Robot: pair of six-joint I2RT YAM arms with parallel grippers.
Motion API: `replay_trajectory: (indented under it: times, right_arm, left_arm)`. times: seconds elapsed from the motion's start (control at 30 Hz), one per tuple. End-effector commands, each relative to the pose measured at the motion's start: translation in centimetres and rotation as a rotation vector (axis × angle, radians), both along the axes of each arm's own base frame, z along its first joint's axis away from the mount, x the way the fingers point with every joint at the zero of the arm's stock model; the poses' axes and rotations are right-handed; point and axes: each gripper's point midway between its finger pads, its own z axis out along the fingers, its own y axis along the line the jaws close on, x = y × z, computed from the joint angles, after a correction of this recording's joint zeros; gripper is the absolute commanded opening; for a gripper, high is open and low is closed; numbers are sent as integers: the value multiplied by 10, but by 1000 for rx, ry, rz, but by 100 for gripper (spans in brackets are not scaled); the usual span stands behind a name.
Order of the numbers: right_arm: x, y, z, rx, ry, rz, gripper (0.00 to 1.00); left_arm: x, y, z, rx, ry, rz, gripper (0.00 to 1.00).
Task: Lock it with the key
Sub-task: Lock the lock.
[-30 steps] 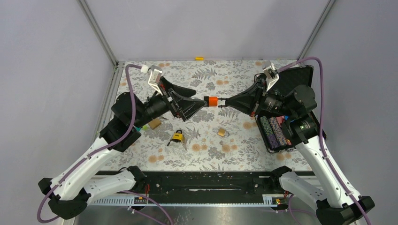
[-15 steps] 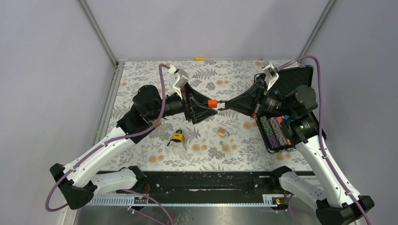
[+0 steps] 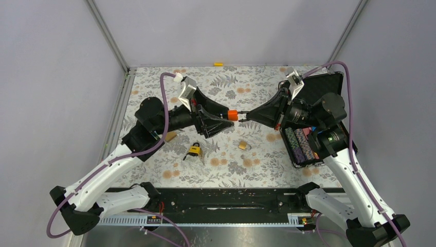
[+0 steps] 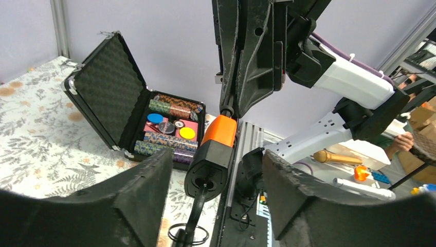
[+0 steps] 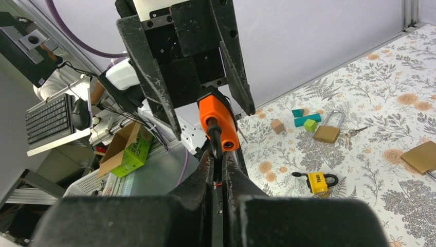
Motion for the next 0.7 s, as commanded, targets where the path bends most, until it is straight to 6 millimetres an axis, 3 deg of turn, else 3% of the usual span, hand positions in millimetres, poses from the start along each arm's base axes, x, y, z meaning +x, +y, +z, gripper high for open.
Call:
replay_trajectory:
  times: [0.0,0.17,0.27,0.67]
  right_arm:
    - [-9,-2,23,43,-77,22,0]
    - [-8,-2,21,33,-73,23,0]
    - [-5,-2,17,21,-91,4,0]
    - [0,-6,11,13,-161,-61,0]
  left_arm:
    - [-3,0,16,-49,-49,-21,57]
    - [-5,-5,18,-54,-32,-54,19]
    - [-6,-4,20,-59,-23,-57,2]
    - [-5,-25,25,-76,115,-155,0]
